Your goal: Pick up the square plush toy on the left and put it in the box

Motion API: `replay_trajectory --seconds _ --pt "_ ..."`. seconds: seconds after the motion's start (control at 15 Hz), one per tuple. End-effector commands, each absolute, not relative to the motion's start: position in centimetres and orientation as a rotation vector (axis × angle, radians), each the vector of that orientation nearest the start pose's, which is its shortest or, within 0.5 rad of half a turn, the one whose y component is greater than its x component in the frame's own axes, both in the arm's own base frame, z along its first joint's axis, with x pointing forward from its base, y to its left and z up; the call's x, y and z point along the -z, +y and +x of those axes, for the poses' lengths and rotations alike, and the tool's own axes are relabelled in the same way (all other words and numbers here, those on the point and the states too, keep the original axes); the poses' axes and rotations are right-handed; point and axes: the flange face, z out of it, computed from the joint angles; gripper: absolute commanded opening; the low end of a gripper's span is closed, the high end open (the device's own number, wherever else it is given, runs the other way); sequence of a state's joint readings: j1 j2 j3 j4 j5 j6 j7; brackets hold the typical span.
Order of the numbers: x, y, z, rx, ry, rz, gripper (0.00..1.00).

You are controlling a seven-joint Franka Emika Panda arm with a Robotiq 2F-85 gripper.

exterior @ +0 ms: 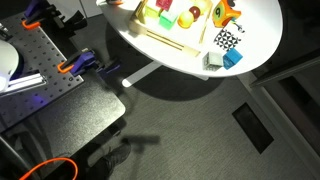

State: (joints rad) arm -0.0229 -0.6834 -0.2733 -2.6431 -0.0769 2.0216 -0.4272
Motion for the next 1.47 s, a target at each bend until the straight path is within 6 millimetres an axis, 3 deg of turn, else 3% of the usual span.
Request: replay_trajectory --seconds 0.0,0.8,1.4 --pt "-43.0 -9.7 36.2 0.033 -0.272 -3.042 1.00" --pt "-33.6 -5.6 41.5 -0.332 -0.044 -3.012 1.00" --pt "-27.8 -2.2 43.3 -0.324 0.047 -3.071 1.00"
